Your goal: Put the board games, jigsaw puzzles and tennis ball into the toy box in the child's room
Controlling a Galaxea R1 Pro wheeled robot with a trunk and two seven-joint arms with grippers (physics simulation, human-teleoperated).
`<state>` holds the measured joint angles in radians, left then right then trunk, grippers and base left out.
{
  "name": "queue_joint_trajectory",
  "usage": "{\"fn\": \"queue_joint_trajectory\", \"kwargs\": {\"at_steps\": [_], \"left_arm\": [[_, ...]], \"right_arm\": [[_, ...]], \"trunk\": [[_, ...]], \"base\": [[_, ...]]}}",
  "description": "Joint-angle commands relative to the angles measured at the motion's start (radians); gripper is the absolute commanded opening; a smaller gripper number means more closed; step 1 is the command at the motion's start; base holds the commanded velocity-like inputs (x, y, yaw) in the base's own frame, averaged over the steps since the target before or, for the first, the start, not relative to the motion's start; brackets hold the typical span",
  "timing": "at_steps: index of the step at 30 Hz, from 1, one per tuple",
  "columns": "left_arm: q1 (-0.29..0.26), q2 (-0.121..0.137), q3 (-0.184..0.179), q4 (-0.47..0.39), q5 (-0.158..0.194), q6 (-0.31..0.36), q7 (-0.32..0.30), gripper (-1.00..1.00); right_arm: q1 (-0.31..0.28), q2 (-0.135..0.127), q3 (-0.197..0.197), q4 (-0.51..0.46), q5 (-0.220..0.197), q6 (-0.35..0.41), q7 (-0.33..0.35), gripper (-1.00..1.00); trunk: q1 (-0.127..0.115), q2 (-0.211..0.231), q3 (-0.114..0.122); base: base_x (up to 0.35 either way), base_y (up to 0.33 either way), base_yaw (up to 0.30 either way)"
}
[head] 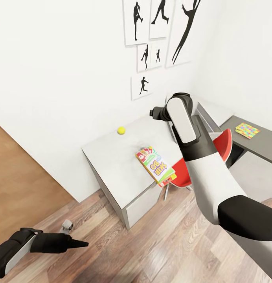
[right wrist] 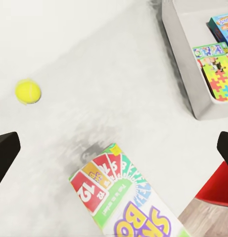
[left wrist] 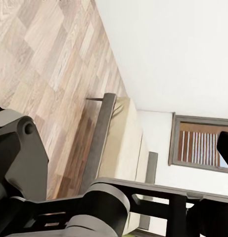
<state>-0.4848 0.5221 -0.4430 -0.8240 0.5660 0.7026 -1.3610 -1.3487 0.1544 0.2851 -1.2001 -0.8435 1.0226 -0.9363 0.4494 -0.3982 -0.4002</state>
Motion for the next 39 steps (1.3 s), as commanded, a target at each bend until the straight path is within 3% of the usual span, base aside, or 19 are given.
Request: {"fn": "queue_joint_trajectory", "kwargs": {"at_steps": [1, 39], "left_arm": [[-0.001, 0.001, -0.005, 0.000, 0.007, 0.010, 0.000, 1.00], [-0.001, 0.001, -0.008, 0.000, 0.006, -0.022, 0.001, 1.00]], "right_arm": [[0.001, 0.000, 0.001, 0.000, -0.008, 0.004, -0.010, 1.00], [0.021, 0.002, 0.002, 0.017, -0.010, -0.008, -0.002, 1.00]], "trunk": [[0.001, -0.002, 0.000], [0.001, -0.002, 0.061]], "base": [[0.000, 0.000, 0.000], [0.000, 0.000, 0.000]]}}
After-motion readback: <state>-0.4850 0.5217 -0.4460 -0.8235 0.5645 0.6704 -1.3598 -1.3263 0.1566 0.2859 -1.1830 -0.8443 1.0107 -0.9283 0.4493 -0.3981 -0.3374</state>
